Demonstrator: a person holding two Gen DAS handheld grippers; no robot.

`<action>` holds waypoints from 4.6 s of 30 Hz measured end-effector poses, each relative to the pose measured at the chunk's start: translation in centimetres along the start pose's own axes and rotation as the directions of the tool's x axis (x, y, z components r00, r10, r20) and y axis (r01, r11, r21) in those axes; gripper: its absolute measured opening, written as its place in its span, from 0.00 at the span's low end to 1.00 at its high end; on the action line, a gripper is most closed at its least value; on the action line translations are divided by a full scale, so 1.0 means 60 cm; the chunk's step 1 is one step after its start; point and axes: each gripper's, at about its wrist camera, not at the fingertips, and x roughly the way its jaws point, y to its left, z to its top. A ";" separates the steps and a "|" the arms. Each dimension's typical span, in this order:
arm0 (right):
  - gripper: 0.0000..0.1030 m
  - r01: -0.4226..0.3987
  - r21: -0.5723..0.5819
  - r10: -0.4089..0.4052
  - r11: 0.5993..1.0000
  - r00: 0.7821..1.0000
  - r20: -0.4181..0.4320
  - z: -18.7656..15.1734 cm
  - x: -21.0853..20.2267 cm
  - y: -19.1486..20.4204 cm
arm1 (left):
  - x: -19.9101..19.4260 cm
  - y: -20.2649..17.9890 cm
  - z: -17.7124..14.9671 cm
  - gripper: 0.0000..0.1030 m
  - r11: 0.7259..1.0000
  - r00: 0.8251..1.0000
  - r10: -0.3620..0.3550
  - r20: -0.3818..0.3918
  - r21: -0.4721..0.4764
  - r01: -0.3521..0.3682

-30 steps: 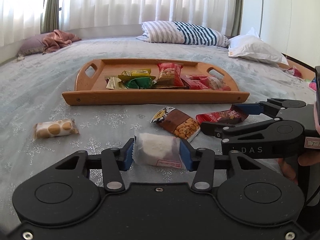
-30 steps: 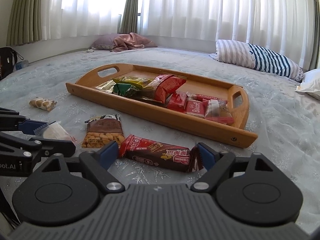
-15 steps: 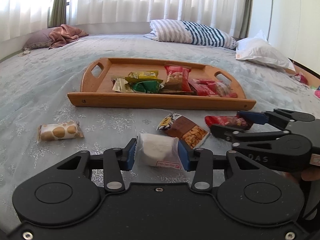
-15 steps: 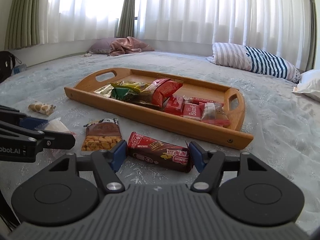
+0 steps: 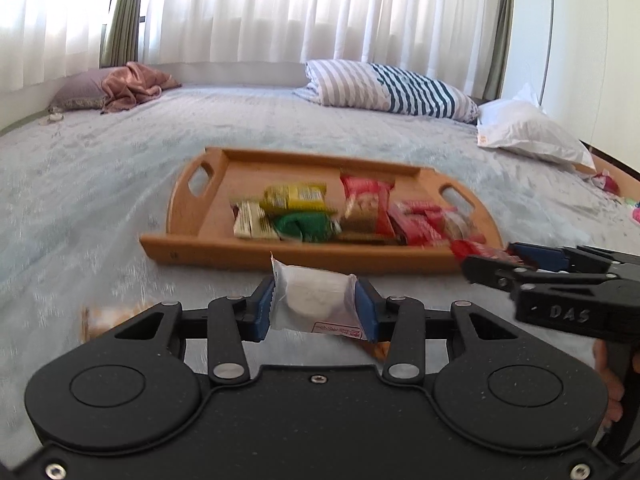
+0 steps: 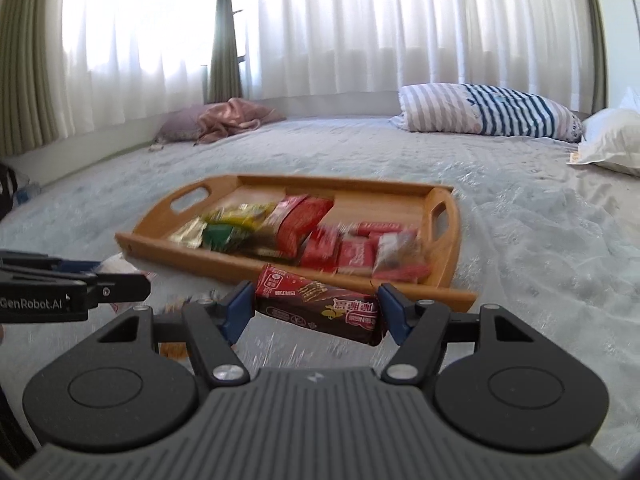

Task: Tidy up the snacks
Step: 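Grasp the white packet with the left tool while the right tool grasps the red wafer bar, then carry the white packet onto the tray with the left tool while the right tool places the red bar, then move both open tools back toward the cookie roll and nut bar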

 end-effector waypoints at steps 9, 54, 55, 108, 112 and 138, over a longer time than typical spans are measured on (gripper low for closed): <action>0.67 0.070 0.059 -0.071 0.996 0.997 0.013 0.063 0.040 -0.044 | 0.040 0.041 0.084 0.39 0.999 0.999 -0.004 0.044 -0.044 0.006; 0.68 0.084 0.115 -0.059 0.990 0.978 -0.201 0.130 0.308 -0.098 | 0.389 0.049 0.193 0.40 0.995 0.987 -0.073 -0.143 -0.080 0.062; 0.68 0.083 0.115 -0.059 0.990 0.978 -0.202 0.130 0.308 -0.098 | 0.389 0.048 0.192 0.40 0.995 0.987 -0.073 -0.144 -0.078 0.063; 0.95 0.111 0.114 -0.105 0.987 0.993 -0.062 0.137 0.206 -0.079 | 0.256 0.034 0.175 0.86 0.999 0.997 -0.037 -0.072 -0.017 0.036; 0.99 0.074 0.119 -0.071 0.990 0.997 -0.024 0.137 0.167 -0.069 | 0.211 0.035 0.167 0.90 0.999 0.998 -0.034 -0.051 -0.001 0.034; 1.00 -0.031 -0.013 0.030 0.999 0.999 -0.044 0.003 0.050 0.078 | -0.019 0.082 0.012 0.98 0.999 0.997 0.034 0.062 0.031 -0.036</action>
